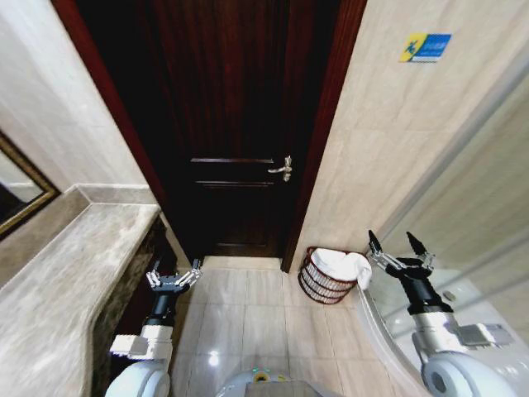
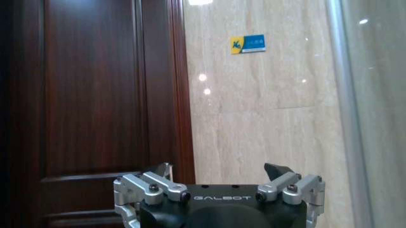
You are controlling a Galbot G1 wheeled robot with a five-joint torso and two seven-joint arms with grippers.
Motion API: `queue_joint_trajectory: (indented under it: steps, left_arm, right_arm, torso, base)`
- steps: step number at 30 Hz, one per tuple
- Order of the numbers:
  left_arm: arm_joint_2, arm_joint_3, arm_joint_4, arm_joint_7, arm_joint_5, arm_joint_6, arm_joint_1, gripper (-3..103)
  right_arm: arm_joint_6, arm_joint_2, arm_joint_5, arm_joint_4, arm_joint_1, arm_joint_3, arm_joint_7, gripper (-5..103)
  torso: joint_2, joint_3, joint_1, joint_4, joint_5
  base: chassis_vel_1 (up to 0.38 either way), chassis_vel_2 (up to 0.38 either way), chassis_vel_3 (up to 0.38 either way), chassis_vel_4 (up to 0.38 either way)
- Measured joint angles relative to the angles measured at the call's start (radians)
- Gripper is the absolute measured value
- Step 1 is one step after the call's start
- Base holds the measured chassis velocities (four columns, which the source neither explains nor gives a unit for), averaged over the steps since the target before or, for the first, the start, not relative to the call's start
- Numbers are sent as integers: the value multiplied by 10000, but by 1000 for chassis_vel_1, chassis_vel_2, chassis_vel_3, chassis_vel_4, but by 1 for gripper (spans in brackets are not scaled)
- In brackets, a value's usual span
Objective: Discard the used towel into the hamper.
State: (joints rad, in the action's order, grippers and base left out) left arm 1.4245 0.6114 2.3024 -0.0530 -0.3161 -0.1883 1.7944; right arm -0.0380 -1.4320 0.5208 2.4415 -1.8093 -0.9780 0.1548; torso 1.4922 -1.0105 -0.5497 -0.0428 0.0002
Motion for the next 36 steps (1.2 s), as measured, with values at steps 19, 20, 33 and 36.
queue_joint_trajectory:
  steps: [19,20,33,36]
  left_arm:
    - [-1,0,0,0,0,0,-3,100]
    - [-1,0,-1,0,0,0,-2,100]
    - [-1,0,0,0,0,0,0,100]
    - [-1,0,0,0,0,0,0,100]
  right_arm:
    - [0,-1,0,1,4,1,0,100]
    - [0,-1,0,1,4,1,0,100]
    - [0,-1,0,1,1,1,0,100]
    - [0,-1,0,1,1,2,0,100]
  torso:
    - [-8,-5,-19,-1,0]
    - [-7,-4,-14,0,-1]
    - [-1,1,-1,1,-4]
    - [-2,-1,-6,-1,1]
  base:
    - [66,-65,-66,65]
    - [0,0,0,0]
    - [50,-53,-55,58]
    - [129,-133,-157,135]
